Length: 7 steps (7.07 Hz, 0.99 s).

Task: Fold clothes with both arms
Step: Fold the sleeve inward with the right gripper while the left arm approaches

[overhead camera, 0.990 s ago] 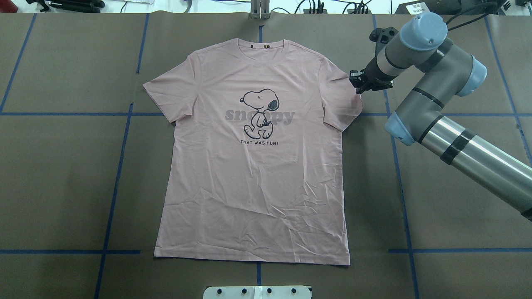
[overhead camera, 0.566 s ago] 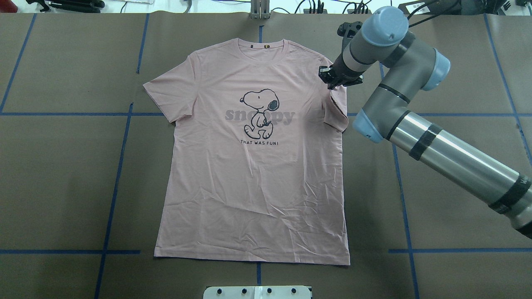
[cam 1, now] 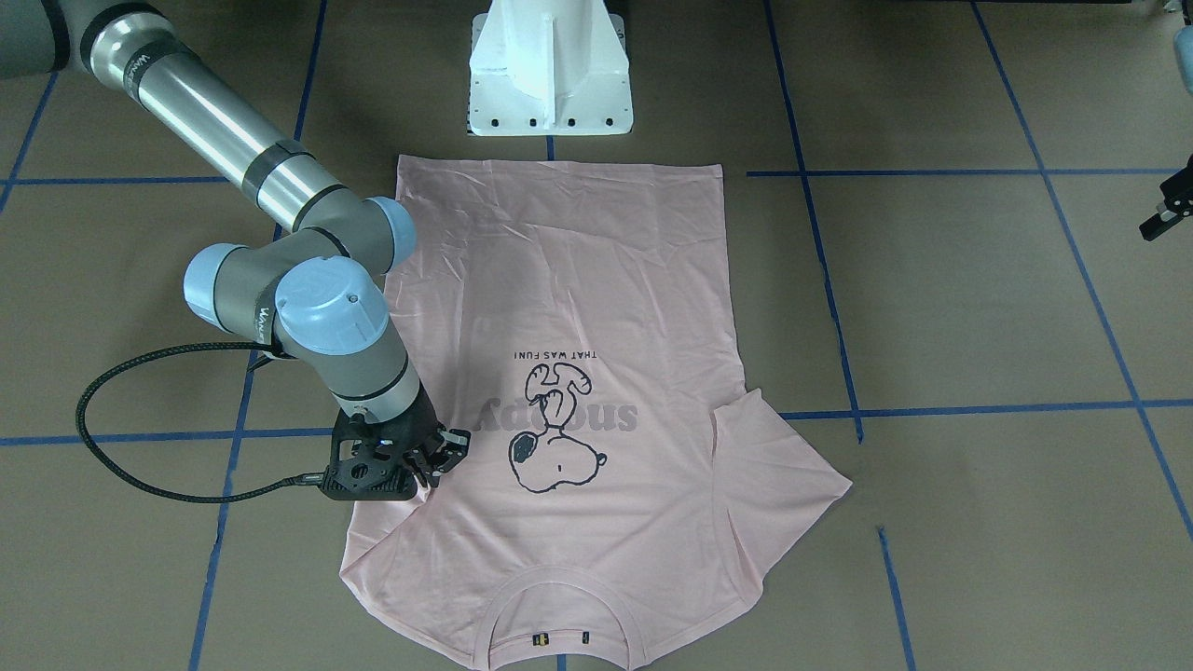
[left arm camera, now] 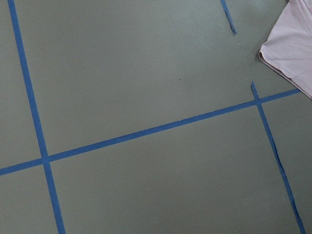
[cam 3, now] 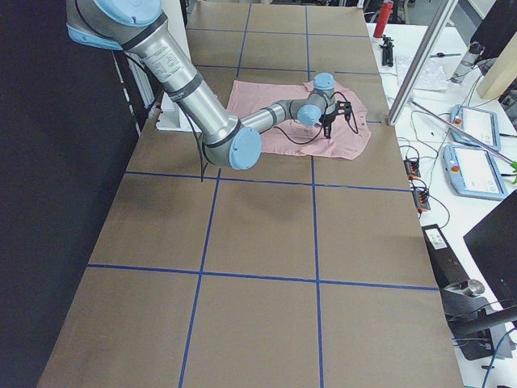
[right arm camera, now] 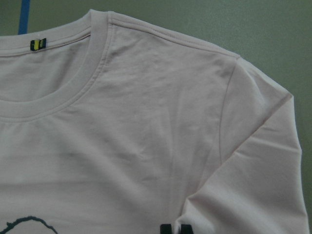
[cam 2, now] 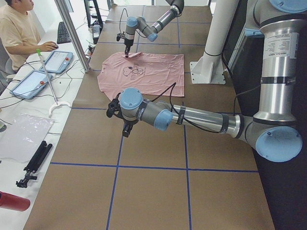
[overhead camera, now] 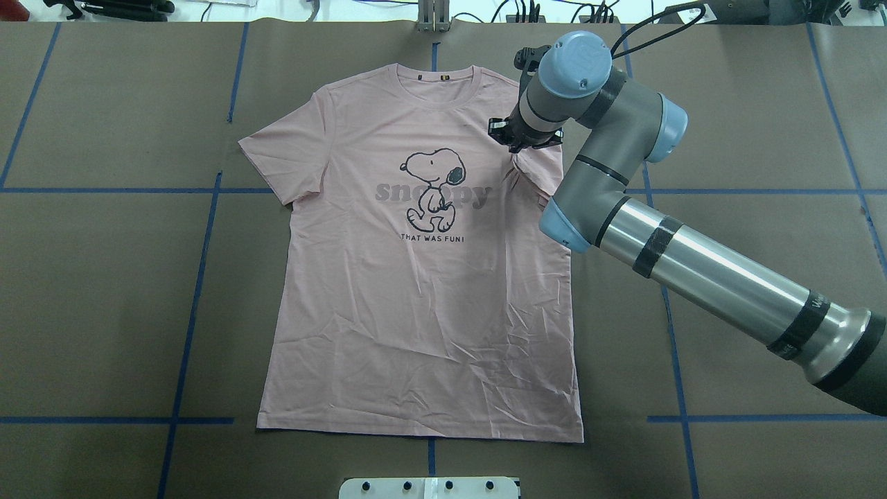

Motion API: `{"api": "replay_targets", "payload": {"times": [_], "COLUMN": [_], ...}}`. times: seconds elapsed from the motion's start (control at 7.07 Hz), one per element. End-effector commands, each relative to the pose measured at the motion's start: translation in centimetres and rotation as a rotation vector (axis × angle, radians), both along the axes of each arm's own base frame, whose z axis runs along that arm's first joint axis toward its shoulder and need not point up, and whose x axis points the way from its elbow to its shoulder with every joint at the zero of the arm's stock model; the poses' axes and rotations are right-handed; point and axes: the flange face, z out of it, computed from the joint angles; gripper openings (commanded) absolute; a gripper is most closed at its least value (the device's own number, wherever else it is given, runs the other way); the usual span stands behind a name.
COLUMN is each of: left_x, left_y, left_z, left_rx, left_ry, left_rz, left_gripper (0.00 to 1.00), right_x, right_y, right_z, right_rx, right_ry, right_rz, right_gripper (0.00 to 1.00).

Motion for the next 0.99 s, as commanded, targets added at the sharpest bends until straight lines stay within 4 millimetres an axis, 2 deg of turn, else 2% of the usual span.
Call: {"api": "replay_targets", "payload": {"times": [0.0,0.28,0.42,0.57,0.71,0.85], "left_x": [1.0,8.0,11.6,17.4,24.8,30.7], "left_y": [-0.8,-3.1,-5.2,-8.2,-10.9,-12.6], "left_z": [-0.6,-2.7,-3.3,-5.4,-7.5,-8.5], "left_rx": [0.023,-0.022,-0.050,-0.110,-0.148,-0.197], "left_ry": [0.000,0.021,0.016,0.017,-0.030,-0.067], "left_rz": [0.020,0.015,-0.013,-0.022,-0.060,-0.104], "left_gripper": [1.00,1.00,1.00,0.99,0.99,0.99], "right_x": [-0.2,1.0,2.5,4.3,5.5,6.2], "right_y": [0.0,0.6,2.3,4.0,5.5,6.2], "right_z": [-1.0,-3.2,-2.4,-2.5,-2.6,-1.5], "right_rx": [0.010,0.028,0.015,0.022,0.009,0.000], "right_ry": [-0.007,-0.054,-0.088,-0.121,-0.155,-0.165], "right_rz": [0.004,-0.009,-0.046,-0.065,-0.072,-0.085], "right_gripper": [1.00,1.00,1.00,1.00,1.00,1.00]}}
